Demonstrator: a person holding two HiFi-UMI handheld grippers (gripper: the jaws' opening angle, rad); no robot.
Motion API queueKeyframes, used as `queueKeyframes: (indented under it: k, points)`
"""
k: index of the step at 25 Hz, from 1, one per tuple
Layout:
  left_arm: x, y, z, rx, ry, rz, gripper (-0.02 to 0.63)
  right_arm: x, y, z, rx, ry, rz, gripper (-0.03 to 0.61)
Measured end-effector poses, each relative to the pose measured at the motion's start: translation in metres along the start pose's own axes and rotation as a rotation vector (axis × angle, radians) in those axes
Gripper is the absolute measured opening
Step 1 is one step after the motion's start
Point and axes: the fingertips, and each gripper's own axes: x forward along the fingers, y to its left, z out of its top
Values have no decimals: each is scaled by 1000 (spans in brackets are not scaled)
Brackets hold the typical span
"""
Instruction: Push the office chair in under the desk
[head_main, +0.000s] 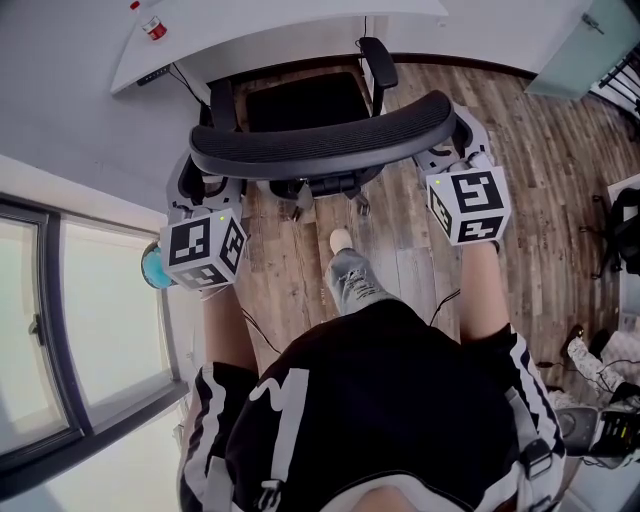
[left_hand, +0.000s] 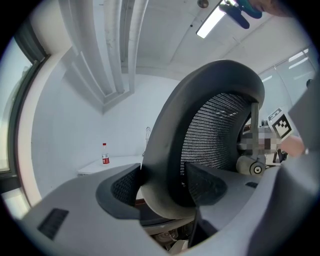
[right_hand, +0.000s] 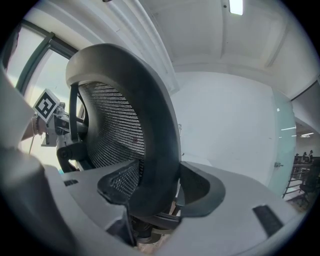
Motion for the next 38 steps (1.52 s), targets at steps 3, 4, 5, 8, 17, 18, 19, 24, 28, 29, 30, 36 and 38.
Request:
queueKeyframes:
  k: [3,4,5,8,17,18,19,24,28,29,30,36,38]
  points:
    - [4,4,0,-1,3,3,275,6,0,1,0,2,7,242]
    - [7,5,0,0,5,2,275,8,-1,1,0,4,7,242]
    - [10,5,1,1,6,0,275,10,-3,1,1,5,6,243]
    - [16,5,1,9,-2,0,275,14,-6,1,3,5,1,242]
    - [32,14,1,9,1,-2,276,31,-10,2,2,3,0,242]
    - [34,15,0,9,4,-2,275,34,-10,2,2,5,1,242]
    - [36,17,0,7,7,-3,275,36,-10,2,2,5,3,242]
    - [44,25,1,4,7,-3,275,49,-10,6,-3,19,10,242]
    - [56,29,1,5,8,-7,275,59,-14,6,1,17,1,242]
    - [59,29,1,5,10,-8,275,60,-15,5,1,16,-1,242]
    - [61,30,1,6,10,-7,275,62,-16,5,2,14,-2,242]
    - [72,36,0,3,12,-3,275,75,-20,5,0,21,0,242]
    - [76,38,0,2,13,-3,275,80,-20,6,-1,21,1,242]
